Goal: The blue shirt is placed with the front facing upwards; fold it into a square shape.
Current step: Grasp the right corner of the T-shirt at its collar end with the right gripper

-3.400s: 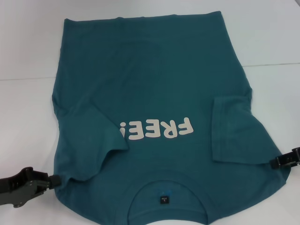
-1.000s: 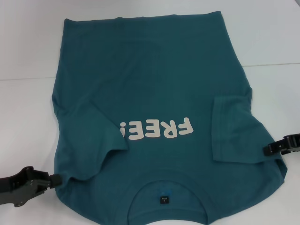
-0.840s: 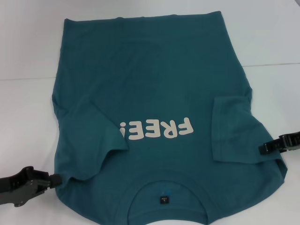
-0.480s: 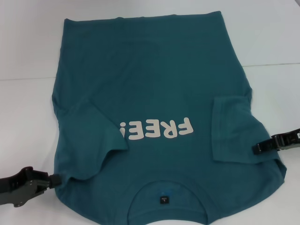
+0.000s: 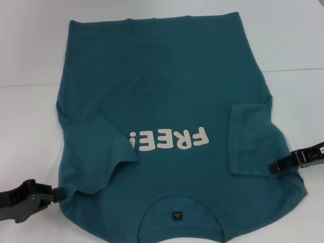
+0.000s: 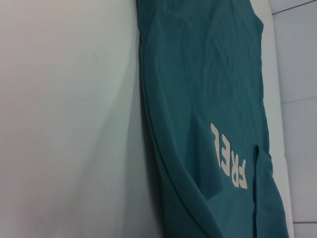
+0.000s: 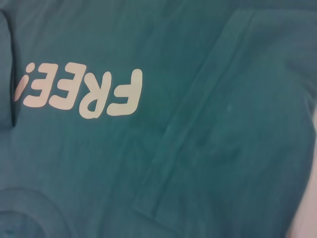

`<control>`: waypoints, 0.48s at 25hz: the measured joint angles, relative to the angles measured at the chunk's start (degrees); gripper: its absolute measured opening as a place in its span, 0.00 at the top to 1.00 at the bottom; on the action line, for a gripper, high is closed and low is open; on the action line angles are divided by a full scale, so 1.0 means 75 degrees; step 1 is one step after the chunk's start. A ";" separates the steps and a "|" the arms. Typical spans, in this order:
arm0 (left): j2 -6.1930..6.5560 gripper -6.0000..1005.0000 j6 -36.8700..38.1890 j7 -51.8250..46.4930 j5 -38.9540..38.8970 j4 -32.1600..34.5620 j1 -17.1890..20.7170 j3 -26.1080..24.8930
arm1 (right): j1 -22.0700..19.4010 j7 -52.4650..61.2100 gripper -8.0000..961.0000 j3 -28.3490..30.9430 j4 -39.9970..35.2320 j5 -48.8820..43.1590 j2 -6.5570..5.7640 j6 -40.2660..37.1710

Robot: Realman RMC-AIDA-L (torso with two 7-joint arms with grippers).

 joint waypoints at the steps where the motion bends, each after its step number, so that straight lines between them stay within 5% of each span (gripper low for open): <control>1: 0.0000 0.98 0.0000 0.0000 -0.0009 0.0000 0.0000 -0.0001 | -0.0003 0.0000 0.44 0.0006 -0.0001 -0.0004 -0.0009 -0.0028; 12: 0.0000 0.98 0.0023 0.0001 -0.0081 0.0000 -0.0010 -0.0002 | 0.0028 0.0294 0.45 -0.0123 -0.0001 -0.0310 -0.0058 -0.0020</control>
